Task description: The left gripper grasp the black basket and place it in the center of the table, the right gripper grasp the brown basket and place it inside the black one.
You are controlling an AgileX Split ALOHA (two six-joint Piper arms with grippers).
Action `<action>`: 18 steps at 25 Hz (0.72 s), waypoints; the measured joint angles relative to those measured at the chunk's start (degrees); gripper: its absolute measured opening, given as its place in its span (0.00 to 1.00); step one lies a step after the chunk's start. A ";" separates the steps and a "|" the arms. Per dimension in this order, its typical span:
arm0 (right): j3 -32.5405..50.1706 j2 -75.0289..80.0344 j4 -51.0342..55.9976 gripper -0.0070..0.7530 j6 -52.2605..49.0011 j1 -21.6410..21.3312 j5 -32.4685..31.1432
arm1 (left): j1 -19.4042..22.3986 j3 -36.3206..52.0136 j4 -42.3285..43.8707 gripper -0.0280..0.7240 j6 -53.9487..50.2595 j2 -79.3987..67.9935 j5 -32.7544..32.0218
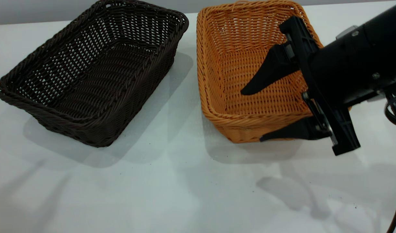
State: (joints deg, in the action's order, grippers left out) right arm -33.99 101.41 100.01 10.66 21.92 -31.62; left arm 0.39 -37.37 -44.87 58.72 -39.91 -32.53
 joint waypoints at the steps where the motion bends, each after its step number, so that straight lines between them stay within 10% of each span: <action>1: -0.20 0.42 0.06 0.69 0.00 0.00 0.51 | 0.00 0.00 0.00 0.60 0.00 0.00 -0.05; 18: -0.20 4.29 0.00 0.69 -0.90 0.00 7.48 | 0.00 2.66 0.01 0.60 0.00 0.00 0.11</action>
State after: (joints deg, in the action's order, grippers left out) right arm -34.20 105.70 100.01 9.76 21.92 -24.15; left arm 0.39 -34.72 -44.85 58.72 -39.91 -32.42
